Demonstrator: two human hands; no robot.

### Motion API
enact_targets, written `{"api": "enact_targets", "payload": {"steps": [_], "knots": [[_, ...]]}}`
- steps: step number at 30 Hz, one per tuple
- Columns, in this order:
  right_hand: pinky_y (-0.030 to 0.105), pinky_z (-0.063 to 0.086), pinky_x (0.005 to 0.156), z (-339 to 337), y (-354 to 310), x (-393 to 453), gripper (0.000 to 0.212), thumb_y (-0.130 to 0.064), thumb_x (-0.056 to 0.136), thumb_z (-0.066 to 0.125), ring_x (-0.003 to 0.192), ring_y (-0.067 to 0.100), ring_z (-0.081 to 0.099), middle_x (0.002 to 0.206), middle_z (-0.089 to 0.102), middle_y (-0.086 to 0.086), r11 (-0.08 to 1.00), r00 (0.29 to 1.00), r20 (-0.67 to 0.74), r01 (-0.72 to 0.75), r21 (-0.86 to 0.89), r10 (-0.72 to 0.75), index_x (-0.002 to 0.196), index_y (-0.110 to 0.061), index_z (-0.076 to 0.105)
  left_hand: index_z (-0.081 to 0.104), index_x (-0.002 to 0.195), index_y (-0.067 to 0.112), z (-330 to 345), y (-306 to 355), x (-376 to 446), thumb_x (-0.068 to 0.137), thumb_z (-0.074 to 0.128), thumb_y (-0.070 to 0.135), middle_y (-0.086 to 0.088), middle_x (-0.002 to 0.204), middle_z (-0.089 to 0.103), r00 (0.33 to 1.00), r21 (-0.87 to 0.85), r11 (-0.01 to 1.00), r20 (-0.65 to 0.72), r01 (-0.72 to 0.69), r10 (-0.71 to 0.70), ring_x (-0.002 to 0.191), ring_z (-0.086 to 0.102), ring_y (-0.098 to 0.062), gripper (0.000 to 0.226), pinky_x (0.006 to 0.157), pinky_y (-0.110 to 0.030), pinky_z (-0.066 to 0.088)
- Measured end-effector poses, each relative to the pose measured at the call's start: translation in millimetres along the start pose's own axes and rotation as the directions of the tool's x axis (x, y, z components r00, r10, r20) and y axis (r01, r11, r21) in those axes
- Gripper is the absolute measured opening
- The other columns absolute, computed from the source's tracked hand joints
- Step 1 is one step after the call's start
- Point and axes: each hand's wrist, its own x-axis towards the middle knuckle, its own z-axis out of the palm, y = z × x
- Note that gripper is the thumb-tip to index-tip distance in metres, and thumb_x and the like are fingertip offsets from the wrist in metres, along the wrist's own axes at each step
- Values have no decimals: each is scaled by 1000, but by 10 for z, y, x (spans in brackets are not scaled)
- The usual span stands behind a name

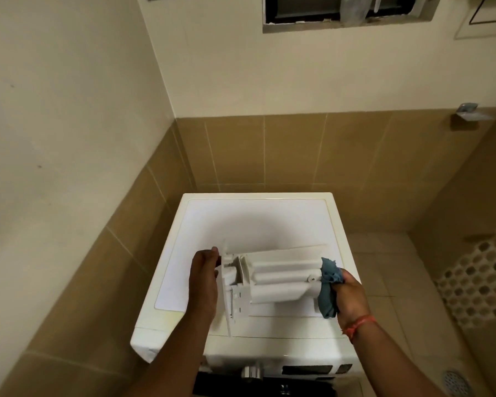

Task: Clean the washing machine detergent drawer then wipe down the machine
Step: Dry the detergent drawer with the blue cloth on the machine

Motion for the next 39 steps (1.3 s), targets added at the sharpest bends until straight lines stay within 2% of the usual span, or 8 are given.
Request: {"api": "enact_targets", "payload": {"steps": [7,10,13,16,20,30,35,39], "knots": [[35,49,75,-4,126,-190,26,-2,97,47,82,26,58,91,65,11,1000,995,-97,-1,-20,-1,90,-14,69,54,117,17,-82,-100,-133,96,58,21,-1,111,59,990,210,972,110,-108,86,103,57,-15,21,74,-13,46],[33,47,85,6,84,-270,36,7,95,38,93,26,57,106,63,10,1000,946,-325,16,25,-7,113,-8,65,50,121,21,-115,-96,-115,95,61,21,1,119,54,985,280,949,126,-147,116,111,55,-16,28,77,-17,47],[14,47,69,-9,-96,-423,31,1,96,43,93,25,59,105,61,8,981,842,-507,188,-43,-184,119,-8,62,47,128,21,-63,20,-92,96,59,24,1,131,48,975,364,907,142,-210,169,118,50,-16,35,79,-19,45],[7,44,69,166,-267,-564,33,10,92,46,89,22,62,107,61,10,789,763,-300,413,-455,-573,114,-6,63,40,140,21,105,103,-53,101,46,37,-3,147,38,966,450,861,206,-237,158,132,41,-21,43,96,-26,39],[28,47,96,604,-132,-719,43,6,81,49,105,30,61,115,65,14,409,744,141,503,-761,-653,117,-7,67,30,151,23,222,46,-39,102,27,50,0,158,29,962,414,887,253,-204,104,145,27,-19,56,119,-36,25],[15,40,97,1026,5,-1149,45,-18,86,36,107,6,53,114,66,-3,195,592,492,743,-641,-639,115,-18,70,9,156,30,133,-26,20,98,8,54,6,164,7,934,583,751,336,-310,125,151,3,-14,63,123,-42,1],[22,38,101,582,-20,-781,61,24,70,48,114,32,55,117,64,13,331,772,156,434,-838,-617,121,-5,67,1,156,29,142,-37,47,89,2,59,4,164,1,929,659,676,353,-329,108,151,-4,-16,73,121,-42,-1],[13,41,90,939,-87,-1007,59,24,72,46,103,22,59,106,66,4,548,807,176,525,-651,-564,115,-9,70,4,156,31,155,-71,63,101,9,49,6,164,2,937,614,733,337,-294,93,151,-3,-15,58,121,-41,-3]]}}
